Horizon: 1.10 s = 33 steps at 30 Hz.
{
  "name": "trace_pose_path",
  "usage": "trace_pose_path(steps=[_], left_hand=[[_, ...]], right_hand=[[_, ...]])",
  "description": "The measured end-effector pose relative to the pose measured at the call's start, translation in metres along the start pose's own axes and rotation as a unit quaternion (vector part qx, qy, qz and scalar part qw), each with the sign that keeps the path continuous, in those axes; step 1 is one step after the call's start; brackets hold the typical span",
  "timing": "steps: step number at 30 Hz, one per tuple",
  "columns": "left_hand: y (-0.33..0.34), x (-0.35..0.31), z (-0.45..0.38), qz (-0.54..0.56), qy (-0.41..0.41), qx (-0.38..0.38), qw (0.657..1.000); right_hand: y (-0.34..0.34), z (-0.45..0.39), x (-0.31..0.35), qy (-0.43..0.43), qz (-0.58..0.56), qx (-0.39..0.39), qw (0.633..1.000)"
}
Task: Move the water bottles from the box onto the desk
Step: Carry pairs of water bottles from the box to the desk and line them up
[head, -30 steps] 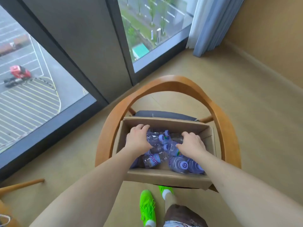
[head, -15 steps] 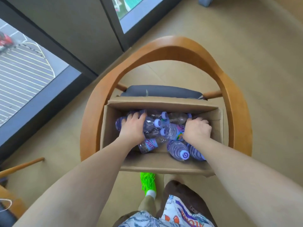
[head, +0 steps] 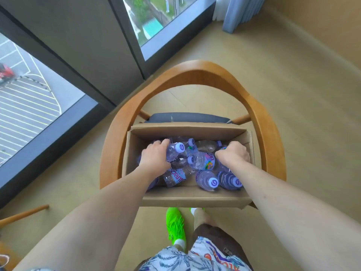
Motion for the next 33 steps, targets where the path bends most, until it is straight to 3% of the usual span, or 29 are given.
trace_pose_path(steps=[2, 4, 6, 8, 10, 15, 18, 20, 25, 28, 33], left_hand=[[-0.008, -0.001, 0.012, 0.034, 0.005, -0.013, 0.999], [-0.019, -0.002, 0.026, 0.066, 0.015, -0.039, 0.997], [-0.031, -0.002, 0.045, 0.101, 0.017, -0.07, 0.992], [-0.044, -0.002, 0.066, 0.152, 0.015, -0.093, 0.984], [-0.059, -0.001, 0.09, 0.203, 0.022, -0.121, 0.971], [-0.096, 0.002, 0.158, 0.325, 0.044, -0.194, 0.925], [-0.117, 0.0, 0.201, 0.402, 0.067, -0.242, 0.88], [-0.13, -0.007, 0.229, 0.435, 0.091, -0.256, 0.859], [-0.163, -0.02, 0.311, 0.429, 0.131, -0.316, 0.836], [-0.174, -0.016, 0.362, 0.449, 0.125, -0.363, 0.807], [-0.158, -0.003, 0.448, 0.471, 0.089, -0.449, 0.754]], right_hand=[[0.0, 0.015, -0.013, -0.008, -0.18, 0.027, 0.983], [0.012, 0.036, -0.018, -0.016, -0.386, 0.079, 0.919], [0.034, 0.063, -0.014, -0.013, -0.517, 0.175, 0.838], [0.048, 0.093, 0.0, -0.046, -0.582, 0.259, 0.77], [0.051, 0.121, 0.011, -0.082, -0.629, 0.293, 0.715], [0.038, 0.191, 0.034, -0.181, -0.677, 0.328, 0.634], [0.03, 0.234, 0.042, -0.236, -0.659, 0.375, 0.608], [0.018, 0.262, 0.048, -0.298, -0.617, 0.39, 0.615], [-0.013, 0.345, 0.078, -0.42, -0.499, 0.437, 0.62], [-0.03, 0.381, 0.087, -0.475, -0.449, 0.392, 0.648], [-0.032, 0.439, 0.083, -0.522, -0.394, 0.389, 0.649]])
Point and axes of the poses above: each hand's wrist, its own z-axis away from the middle knuckle, its own y-axis out of the palm, x = y × z, the point moved 10 cm from there along -z, towards the middle knuckle, and after that the axes turned 14 degrees about x, right-handed, at the moved point
